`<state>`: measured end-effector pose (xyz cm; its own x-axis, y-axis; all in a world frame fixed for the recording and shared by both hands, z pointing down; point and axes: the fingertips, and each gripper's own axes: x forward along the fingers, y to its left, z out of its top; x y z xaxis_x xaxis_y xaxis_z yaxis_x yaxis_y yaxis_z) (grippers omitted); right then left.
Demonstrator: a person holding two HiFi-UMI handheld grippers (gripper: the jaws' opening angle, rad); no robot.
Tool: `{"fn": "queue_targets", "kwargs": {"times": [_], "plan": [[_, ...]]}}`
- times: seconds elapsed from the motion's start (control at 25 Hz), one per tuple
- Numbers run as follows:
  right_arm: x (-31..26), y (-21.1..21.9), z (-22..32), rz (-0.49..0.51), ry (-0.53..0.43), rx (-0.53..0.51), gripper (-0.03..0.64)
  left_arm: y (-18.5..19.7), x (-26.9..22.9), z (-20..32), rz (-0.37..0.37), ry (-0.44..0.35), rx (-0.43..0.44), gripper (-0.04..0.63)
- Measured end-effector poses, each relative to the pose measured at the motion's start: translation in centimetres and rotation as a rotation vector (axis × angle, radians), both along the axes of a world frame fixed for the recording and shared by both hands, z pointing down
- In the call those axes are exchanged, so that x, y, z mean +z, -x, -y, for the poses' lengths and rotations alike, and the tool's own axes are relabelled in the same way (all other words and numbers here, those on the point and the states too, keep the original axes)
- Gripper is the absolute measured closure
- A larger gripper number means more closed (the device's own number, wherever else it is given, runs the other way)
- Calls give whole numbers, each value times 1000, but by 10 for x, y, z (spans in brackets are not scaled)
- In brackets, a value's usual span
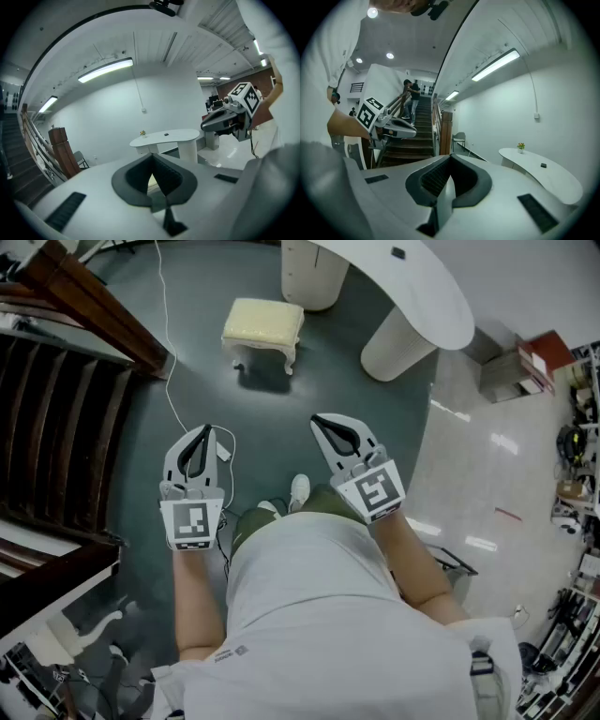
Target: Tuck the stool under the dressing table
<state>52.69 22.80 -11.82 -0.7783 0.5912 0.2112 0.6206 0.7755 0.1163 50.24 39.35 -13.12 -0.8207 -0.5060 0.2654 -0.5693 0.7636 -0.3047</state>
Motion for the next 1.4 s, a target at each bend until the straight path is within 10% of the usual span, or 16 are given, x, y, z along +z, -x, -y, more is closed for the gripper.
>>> {"fn": "queue_targets", "kwargs": {"times": [0.56, 1.4], "plan": [[11, 70, 51, -67, 169, 22, 607, 73, 28, 29, -81, 62, 0, 594], [65, 358, -68, -236, 24, 220, 606, 391, 93, -87, -248, 25, 260, 594]]}}
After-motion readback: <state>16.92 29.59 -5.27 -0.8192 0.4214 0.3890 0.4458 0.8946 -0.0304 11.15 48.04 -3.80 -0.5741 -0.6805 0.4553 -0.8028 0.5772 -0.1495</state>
